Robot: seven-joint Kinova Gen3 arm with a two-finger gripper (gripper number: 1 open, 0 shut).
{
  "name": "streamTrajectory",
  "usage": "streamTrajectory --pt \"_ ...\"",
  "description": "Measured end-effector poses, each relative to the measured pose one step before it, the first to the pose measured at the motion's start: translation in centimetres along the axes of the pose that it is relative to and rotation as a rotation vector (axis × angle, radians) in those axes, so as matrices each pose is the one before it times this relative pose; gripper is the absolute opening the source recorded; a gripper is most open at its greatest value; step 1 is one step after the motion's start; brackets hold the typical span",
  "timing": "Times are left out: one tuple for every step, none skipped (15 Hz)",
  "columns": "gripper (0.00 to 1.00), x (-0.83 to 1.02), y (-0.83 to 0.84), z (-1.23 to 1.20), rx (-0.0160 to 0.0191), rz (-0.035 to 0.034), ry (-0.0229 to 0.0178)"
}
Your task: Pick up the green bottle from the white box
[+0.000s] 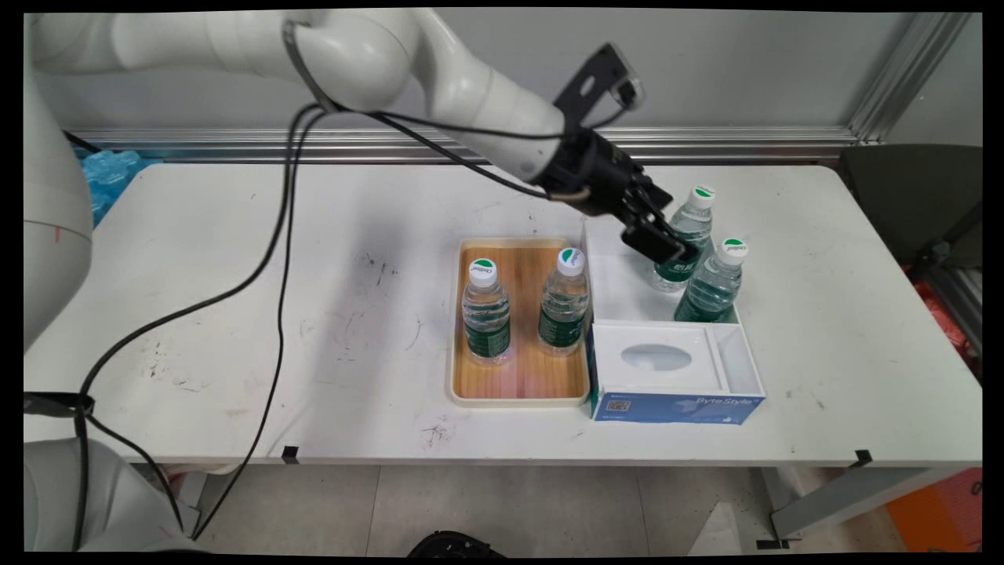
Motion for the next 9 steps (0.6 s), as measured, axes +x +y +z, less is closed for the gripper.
streamTrajectory --pt "1.0 -0.143 0.084 0.802 -0.00067 -0.00172 0.00418" --pt "1.0 -0.152 0.075 0.777 0.0 -0.00237 0.00353" --pt "1.0 -0.176 0.051 0.855 0.00172 -0.00391 0.00404" --pt "1.0 -0.209 0.046 0.83 0.00228 -0.0047 0.00267" --pt "1.0 -0.135 0.025 0.569 0.00144 -0.00359 0.00182" --pt "1.0 -0.164 0.025 0.535 0.00168 -0.00366 0.00123" --pt "1.0 -0.2 0.037 0.607 0.00191 -0.0044 0.0012" --pt "1.0 -0.246 0.014 0.673 0.00221 -0.00481 0.00075" --pt "1.0 -0.22 0.0 0.62 0.00237 -0.00402 0.00101"
